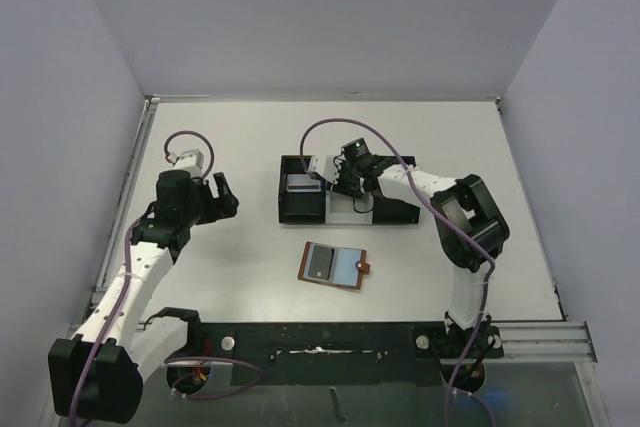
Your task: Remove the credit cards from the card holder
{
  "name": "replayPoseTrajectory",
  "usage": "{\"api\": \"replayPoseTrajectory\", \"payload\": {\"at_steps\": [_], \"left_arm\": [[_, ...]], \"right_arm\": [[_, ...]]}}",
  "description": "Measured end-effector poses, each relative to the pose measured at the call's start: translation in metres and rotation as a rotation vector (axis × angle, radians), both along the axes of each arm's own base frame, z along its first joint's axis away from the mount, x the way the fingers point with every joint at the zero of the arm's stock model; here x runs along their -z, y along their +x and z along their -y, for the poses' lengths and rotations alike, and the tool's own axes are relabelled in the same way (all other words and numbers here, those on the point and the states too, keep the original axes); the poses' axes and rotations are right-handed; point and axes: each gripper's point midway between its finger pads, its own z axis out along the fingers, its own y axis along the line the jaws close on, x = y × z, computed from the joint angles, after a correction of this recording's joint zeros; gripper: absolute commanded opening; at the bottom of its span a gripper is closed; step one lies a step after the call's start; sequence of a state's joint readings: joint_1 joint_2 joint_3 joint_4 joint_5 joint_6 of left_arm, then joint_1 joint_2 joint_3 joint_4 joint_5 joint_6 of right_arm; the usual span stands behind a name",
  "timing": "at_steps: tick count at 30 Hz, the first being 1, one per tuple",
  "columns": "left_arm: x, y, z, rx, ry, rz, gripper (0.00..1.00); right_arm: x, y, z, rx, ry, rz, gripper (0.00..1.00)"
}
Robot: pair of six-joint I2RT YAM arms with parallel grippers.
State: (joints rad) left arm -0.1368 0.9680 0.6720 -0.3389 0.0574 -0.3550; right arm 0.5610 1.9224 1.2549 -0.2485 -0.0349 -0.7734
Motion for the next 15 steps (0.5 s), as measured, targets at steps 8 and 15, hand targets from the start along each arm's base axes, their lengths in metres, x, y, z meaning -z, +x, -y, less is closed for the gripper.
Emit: {"api": "replayPoseTrajectory", "payload": {"at_steps": [8,15], "left_arm": [[0.008,-0.001,0.006,0.028,-0.014,-0.032,0.80],[0.008,-0.001,0.008,0.044,-0.021,-0.032,0.80]], "right_arm": [[-0.007,0.000,-0.002,0.066,0.076,-0.020,0.42],[-0.097,-0.006,-0.010,0.148,0.331,0.122,0.49]]}}
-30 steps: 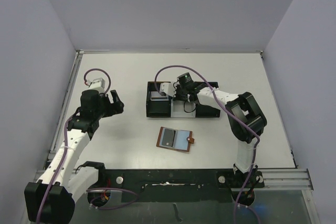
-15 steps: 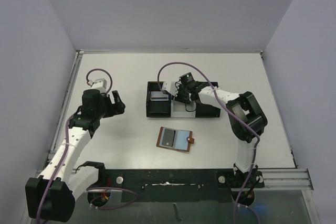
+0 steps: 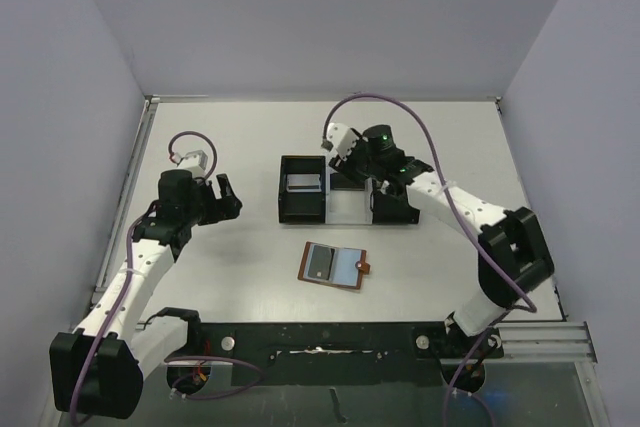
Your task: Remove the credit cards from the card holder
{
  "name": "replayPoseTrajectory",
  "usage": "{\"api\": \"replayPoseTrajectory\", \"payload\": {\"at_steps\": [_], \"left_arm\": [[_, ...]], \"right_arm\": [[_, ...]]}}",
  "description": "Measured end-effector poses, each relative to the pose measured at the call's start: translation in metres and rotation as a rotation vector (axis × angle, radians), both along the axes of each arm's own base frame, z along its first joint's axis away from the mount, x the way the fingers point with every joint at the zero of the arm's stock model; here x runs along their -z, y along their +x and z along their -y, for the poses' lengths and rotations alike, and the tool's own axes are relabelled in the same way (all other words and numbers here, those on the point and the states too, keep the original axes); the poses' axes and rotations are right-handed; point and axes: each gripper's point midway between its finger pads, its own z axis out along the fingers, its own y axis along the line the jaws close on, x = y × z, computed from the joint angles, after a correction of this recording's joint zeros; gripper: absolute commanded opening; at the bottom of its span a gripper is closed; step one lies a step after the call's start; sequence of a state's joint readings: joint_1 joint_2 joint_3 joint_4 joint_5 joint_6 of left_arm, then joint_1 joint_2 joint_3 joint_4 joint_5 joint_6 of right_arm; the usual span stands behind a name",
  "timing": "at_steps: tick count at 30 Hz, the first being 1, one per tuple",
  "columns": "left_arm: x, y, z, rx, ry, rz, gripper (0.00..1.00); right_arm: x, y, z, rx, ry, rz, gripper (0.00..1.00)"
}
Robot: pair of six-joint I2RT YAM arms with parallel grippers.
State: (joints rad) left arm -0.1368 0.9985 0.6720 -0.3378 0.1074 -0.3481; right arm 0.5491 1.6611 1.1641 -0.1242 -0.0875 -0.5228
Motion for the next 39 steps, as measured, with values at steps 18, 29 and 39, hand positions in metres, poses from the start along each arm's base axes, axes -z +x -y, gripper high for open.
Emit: {"api": "replayPoseTrajectory", "payload": {"at_steps": [18,29,39], "left_arm": [[-0.036,0.005,-0.008,-0.054,-0.011,0.171,0.81],[-0.047,0.006,0.002,-0.033,-0.080,0.223,0.82],[-0.041,-0.002,0.027,0.107,-0.143,0.217,0.76]], "right_arm": [[-0.125,-0.071,0.097,0.664,0.751,0.155,0.98],[-0.073,-0.122,0.060,0.584,1.002,-0.203,0.98],[-0.001,-0.156,0.028,0.672,1.089,-0.559,0.95]]}}
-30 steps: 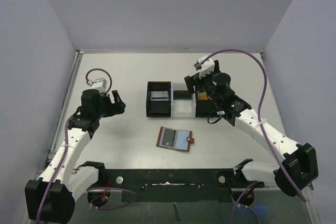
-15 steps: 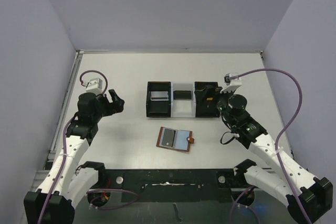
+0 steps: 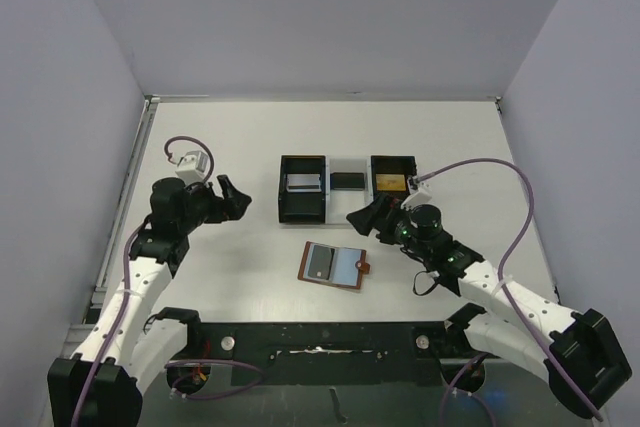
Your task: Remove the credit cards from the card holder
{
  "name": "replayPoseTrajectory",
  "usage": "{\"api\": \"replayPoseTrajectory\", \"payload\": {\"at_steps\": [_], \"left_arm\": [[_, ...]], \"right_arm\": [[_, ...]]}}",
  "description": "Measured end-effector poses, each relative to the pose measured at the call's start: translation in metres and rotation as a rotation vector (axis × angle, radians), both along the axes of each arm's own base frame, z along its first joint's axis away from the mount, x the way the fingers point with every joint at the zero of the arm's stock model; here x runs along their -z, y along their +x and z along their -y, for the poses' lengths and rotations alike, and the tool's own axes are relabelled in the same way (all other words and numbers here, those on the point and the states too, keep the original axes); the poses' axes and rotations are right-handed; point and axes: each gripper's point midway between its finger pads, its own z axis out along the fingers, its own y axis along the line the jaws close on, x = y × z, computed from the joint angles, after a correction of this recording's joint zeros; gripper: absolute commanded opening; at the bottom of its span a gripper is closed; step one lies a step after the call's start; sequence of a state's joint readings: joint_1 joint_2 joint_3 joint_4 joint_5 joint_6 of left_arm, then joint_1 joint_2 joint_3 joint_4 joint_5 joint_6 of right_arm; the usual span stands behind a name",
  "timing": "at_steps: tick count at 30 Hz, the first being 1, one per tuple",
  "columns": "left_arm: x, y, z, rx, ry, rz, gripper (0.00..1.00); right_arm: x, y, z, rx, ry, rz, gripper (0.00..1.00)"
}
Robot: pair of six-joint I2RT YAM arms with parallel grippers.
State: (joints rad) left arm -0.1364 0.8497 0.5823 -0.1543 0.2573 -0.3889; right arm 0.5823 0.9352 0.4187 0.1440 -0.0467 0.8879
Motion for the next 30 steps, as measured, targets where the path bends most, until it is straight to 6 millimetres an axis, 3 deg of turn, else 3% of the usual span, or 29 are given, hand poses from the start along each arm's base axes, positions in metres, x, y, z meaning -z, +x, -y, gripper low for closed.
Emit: {"api": "replayPoseTrajectory", "payload": {"at_steps": [3,8,15,21,26,30], "left_arm": [[0.013,-0.002,0.010,0.068,-0.008,-0.050,0.65],[0.032,-0.015,0.044,0.231,-0.018,-0.116,0.61],[0.038,-0.047,0.094,0.451,0.000,-0.128,0.51],[0.044,-0.058,0.115,0.526,0.000,-0.134,0.46],[0.062,-0.070,0.132,0.560,-0.010,-0.212,0.40],[0.077,-0.070,0.134,0.504,-0.019,-0.291,0.37]], "right_arm": [[0.014,-0.012,-0.011,0.001,0.029,-0.065,0.91],[0.028,-0.028,-0.032,-0.021,0.051,-0.143,0.79],[0.057,-0.041,-0.049,-0.022,0.062,-0.258,0.60],[0.066,-0.051,-0.061,-0.042,0.065,-0.297,0.51],[0.078,-0.053,-0.062,-0.030,0.052,-0.337,0.43],[0.092,-0.056,-0.061,-0.025,0.027,-0.380,0.41]]}}
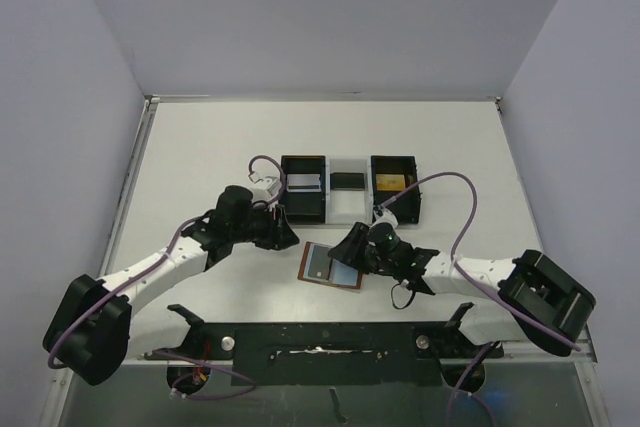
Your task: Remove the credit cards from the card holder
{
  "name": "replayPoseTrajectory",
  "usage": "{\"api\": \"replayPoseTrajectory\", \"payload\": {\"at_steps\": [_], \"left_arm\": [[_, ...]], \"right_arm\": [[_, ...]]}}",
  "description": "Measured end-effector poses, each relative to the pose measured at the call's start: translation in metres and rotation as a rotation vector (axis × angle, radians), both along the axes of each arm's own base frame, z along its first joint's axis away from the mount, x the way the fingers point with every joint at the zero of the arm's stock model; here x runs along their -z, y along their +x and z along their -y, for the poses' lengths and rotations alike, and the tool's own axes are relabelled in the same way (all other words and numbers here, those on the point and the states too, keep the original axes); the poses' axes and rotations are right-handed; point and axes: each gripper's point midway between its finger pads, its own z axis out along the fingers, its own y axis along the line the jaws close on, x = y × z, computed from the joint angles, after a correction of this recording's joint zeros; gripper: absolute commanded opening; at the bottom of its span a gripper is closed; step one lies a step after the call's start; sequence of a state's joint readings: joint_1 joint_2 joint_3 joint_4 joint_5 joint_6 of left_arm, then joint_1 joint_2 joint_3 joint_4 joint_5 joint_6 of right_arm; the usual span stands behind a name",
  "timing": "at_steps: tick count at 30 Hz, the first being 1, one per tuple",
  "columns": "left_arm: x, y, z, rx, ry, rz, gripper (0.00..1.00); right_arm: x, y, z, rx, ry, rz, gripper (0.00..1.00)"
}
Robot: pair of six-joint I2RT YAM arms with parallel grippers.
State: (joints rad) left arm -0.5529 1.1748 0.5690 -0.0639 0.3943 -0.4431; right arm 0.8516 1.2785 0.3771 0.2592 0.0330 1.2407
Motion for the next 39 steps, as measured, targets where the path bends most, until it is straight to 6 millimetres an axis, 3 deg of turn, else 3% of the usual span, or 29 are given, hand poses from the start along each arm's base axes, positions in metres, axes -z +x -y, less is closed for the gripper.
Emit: {"api": "replayPoseTrajectory", "payload": {"at_steps": [4,9,15,26,39], "left_arm": [[0.005,0.001,0.007,-0.080,-0.026,-0.026,0.36],[0.024,-0.015,0.023,-0.110,-0.039,-0.060,0.35],[0.036,-0.020,0.037,-0.117,-0.023,-0.069,0.31],[0.062,-0.024,0.042,-0.123,0.032,-0.110,0.21],[0.070,-0.024,0.043,-0.124,0.073,-0.115,0.10]], "right_arm": [[0.006,0.000,-0.007,-0.021,-0.011,-0.028,0.37],[0.001,0.004,-0.017,-0.038,0.002,-0.034,0.33],[0.005,0.001,-0.015,-0.036,-0.018,-0.058,0.31],[0.018,0.000,-0.009,-0.016,-0.038,-0.111,0.25],[0.025,0.000,0.000,0.005,-0.065,-0.144,0.25]]}}
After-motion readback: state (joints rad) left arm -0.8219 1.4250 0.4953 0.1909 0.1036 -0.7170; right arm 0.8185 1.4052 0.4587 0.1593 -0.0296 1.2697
